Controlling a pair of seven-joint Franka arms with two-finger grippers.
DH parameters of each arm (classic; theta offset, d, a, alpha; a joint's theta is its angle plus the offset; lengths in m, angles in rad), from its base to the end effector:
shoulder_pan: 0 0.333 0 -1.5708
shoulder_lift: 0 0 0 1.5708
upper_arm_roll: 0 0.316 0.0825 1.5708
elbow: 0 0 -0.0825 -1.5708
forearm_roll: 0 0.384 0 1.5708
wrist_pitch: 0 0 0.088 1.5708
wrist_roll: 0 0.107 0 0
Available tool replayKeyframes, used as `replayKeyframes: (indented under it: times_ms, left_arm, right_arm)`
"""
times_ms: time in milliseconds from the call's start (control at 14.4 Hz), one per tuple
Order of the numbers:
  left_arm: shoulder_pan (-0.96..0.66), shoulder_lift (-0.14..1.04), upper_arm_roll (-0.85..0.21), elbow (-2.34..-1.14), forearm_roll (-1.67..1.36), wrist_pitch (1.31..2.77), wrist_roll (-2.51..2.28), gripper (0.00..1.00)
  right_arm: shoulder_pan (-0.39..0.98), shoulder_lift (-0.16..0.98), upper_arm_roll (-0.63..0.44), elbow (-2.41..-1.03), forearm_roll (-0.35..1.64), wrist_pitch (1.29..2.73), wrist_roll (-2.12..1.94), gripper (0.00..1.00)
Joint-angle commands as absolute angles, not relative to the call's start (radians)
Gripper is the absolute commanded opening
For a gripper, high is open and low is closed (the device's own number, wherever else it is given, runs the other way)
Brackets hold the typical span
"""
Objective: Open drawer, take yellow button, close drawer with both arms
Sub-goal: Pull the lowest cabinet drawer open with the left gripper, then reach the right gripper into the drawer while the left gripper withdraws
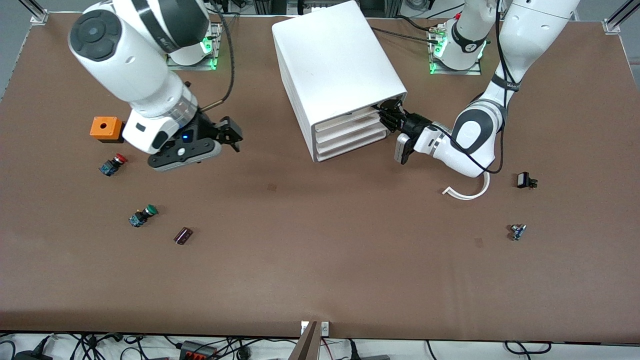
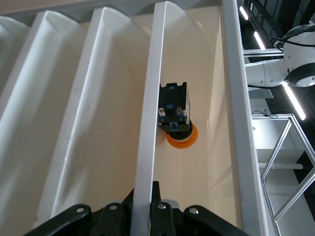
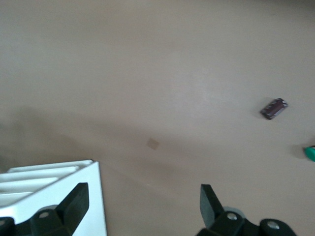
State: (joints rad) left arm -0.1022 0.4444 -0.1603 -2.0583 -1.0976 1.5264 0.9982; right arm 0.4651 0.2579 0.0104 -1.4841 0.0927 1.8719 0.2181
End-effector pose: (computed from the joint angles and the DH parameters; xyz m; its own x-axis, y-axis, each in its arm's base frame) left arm 0.4737 -0.2283 0.2365 0.7882 -0.6143 0.0374 -0.1374 -0.1165 0.9836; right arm 0.5786 0.3050 0.5390 0.9686 0.2256 0.1049 0.2374 -0.9640 -0.1194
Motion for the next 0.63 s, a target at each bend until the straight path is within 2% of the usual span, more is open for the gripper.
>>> replayKeyframes:
  times_ms: [0,209,487,557]
  left_arm:
    - [-0.063,0.540,-0.153,-1.881,-1.007,1.543,1.014,0.03]
    - [-0.025,0.626,-0.155,-1.708,-0.896,1.534,1.011,0.03]
    - [-0.003,0.673,-0.153,-1.631,-0.890,1.535,1.011,0.04]
    - [-0.002,0.673,-0.153,-1.629,-0.888,1.534,1.011,0.11]
  right_arm:
    - [0.520,0.331,0.002,-1.375,0.100,1.862,0.294,1.00]
    - [0.554,0.376,0.003,-1.319,0.101,1.884,0.299,1.00]
    - [0.607,0.416,0.002,-1.296,0.101,1.953,0.301,1.00]
    - [0.621,0.423,0.002,-1.295,0.101,1.982,0.301,1.00]
